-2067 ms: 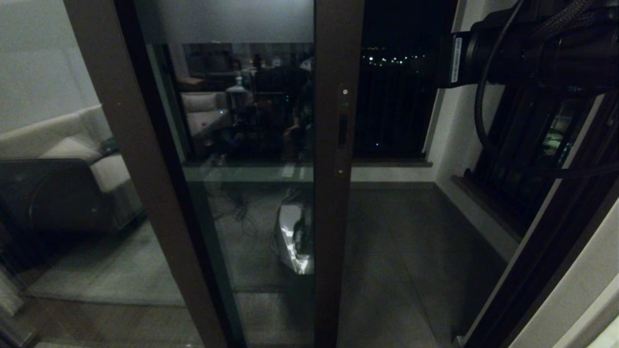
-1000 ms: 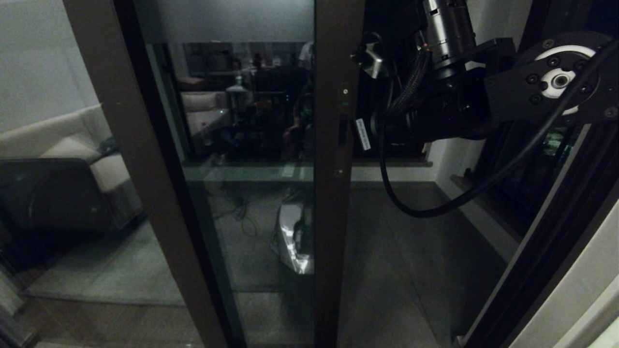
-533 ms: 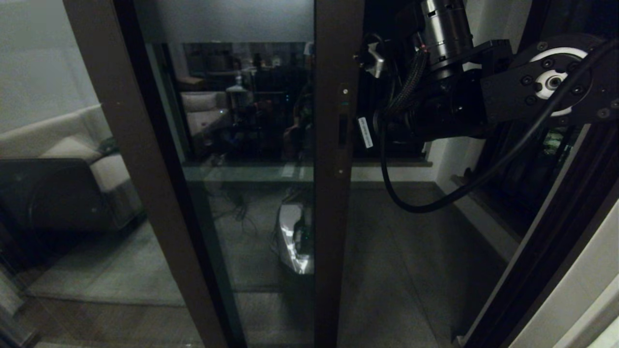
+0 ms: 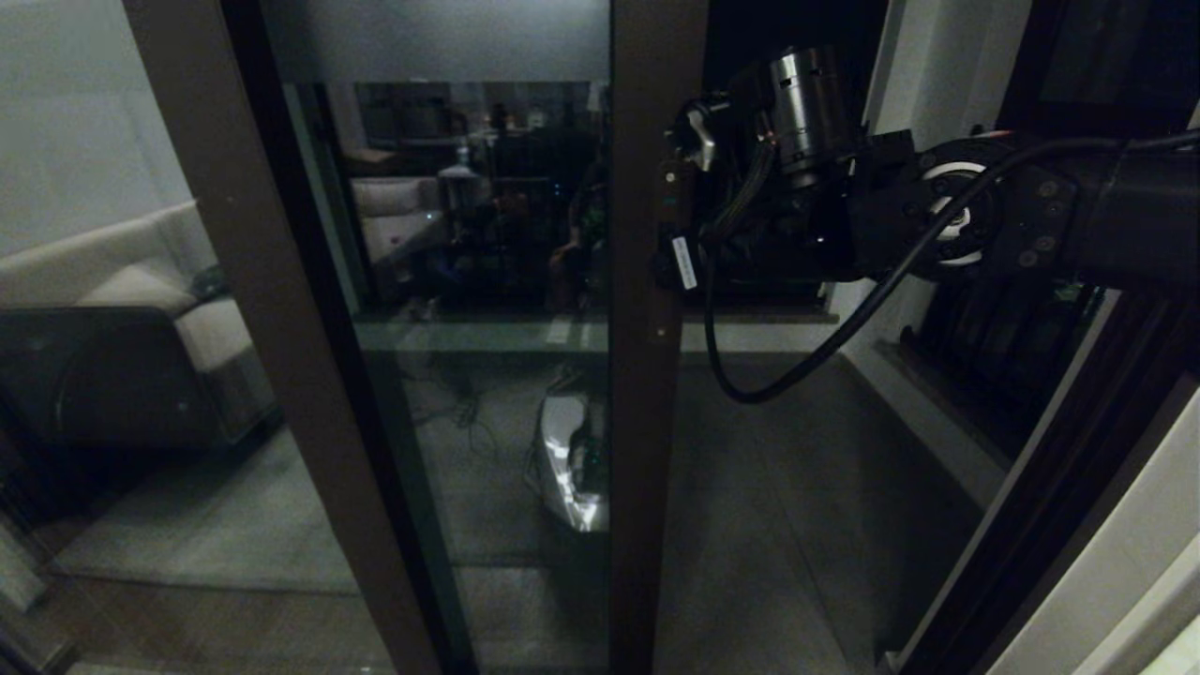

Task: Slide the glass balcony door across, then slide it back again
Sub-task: Close the slid door

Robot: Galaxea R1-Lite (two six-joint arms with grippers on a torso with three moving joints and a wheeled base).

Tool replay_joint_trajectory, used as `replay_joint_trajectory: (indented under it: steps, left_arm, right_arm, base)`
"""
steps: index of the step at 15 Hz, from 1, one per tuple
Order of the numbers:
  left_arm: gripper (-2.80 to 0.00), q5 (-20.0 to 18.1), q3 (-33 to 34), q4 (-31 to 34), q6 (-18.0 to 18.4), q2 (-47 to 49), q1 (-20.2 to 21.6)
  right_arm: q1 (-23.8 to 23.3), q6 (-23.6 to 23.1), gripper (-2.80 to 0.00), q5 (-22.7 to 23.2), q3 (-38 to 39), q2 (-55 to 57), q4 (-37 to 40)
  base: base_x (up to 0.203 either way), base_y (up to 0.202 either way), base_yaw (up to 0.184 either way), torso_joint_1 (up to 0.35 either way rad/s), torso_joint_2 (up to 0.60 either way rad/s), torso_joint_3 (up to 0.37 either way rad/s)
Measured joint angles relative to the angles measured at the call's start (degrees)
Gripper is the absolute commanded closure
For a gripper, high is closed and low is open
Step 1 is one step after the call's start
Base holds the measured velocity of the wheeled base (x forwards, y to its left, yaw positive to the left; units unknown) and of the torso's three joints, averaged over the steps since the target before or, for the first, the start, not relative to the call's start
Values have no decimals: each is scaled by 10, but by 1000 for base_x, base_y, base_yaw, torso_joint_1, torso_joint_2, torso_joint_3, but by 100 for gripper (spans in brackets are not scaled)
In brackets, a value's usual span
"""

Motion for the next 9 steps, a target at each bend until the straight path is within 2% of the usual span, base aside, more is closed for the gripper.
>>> replay_joint_trajectory:
  steps: [9]
  left_arm:
    - [0,0,0,0,0,0,0]
  right_arm:
    - [-21,-14,-280,2,0,16,-18]
  base:
    - [0,0,0,0,0,0]
